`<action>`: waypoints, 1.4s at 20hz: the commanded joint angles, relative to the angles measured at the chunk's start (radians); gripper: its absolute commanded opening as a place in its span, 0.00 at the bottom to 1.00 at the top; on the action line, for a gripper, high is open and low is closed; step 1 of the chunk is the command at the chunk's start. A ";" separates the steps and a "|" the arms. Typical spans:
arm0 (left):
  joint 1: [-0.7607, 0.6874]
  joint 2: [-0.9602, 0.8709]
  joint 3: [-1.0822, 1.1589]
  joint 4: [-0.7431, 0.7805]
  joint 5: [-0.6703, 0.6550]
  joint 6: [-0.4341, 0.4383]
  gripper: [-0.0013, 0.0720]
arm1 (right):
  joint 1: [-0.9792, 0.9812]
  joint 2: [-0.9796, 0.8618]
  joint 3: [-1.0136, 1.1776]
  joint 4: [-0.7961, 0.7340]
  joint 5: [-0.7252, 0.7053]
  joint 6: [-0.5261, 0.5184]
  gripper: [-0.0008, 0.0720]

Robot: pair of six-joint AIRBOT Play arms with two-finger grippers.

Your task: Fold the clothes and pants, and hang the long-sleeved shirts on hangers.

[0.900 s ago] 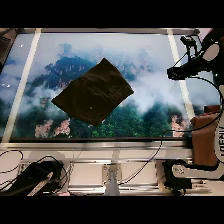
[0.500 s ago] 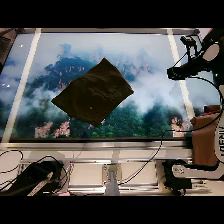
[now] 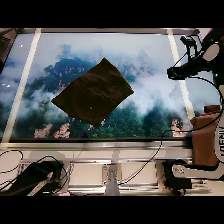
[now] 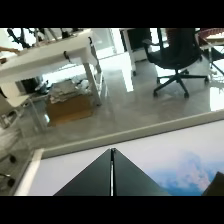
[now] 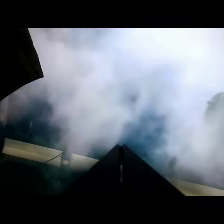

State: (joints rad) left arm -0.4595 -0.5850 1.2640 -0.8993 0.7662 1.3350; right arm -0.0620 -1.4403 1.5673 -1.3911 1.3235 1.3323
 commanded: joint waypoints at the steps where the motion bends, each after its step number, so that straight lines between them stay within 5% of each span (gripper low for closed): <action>1: 0.000 -0.013 0.000 -0.116 0.018 -0.020 0.03 | 0.001 0.000 0.000 0.002 -0.016 0.001 0.07; 6: 0.001 -0.110 -0.142 -0.015 0.330 -0.034 0.03 | 0.001 0.000 0.000 0.021 -0.082 0.002 0.07; 12: 0.079 -0.247 -0.423 0.236 0.302 -0.365 0.03 | 0.001 -0.002 0.000 0.052 -0.125 0.002 0.07; 15: 0.245 -0.338 -0.473 0.096 0.259 -0.509 0.03 | 0.001 -0.014 0.000 0.063 -0.132 0.002 0.07; 17: 0.376 -0.412 -0.472 -0.172 0.191 -0.568 0.03 | 0.001 -0.034 -0.002 0.073 -0.134 0.002 0.07; 19: 0.499 -0.477 -0.472 -0.551 0.089 -0.378 0.03 | 0.001 -0.060 -0.011 0.075 -0.139 0.001 0.07; 21: 0.606 -0.532 -0.472 -0.919 0.056 -0.065 0.03 | 0.001 -0.088 -0.034 0.075 -0.138 -0.002 0.07; 23: 0.673 -0.551 -0.470 -1.012 0.060 0.103 0.03 | 0.001 -0.109 -0.070 0.076 -0.140 -0.019 0.07; 24: 0.697 -0.549 -0.470 -0.988 0.060 0.129 0.24 | 0.001 -0.121 -0.085 0.083 -0.139 -0.033 0.18; 25: 0.719 -0.549 -0.470 -0.984 0.060 0.145 0.57 | 0.001 -0.134 -0.098 0.105 -0.140 -0.047 0.40; 26: 0.738 -0.550 -0.470 -0.986 0.059 0.159 0.62 | 0.001 -0.147 -0.108 0.138 -0.143 -0.053 0.53; 28: 0.750 -0.550 -0.470 -0.987 0.058 0.225 0.62 | 0.001 -0.175 -0.131 0.232 -0.159 -0.066 0.58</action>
State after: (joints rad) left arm 0.2398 -1.1248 0.7948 -1.8000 0.8375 1.4197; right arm -0.0620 -1.5799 1.4689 -1.2591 1.1793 1.2922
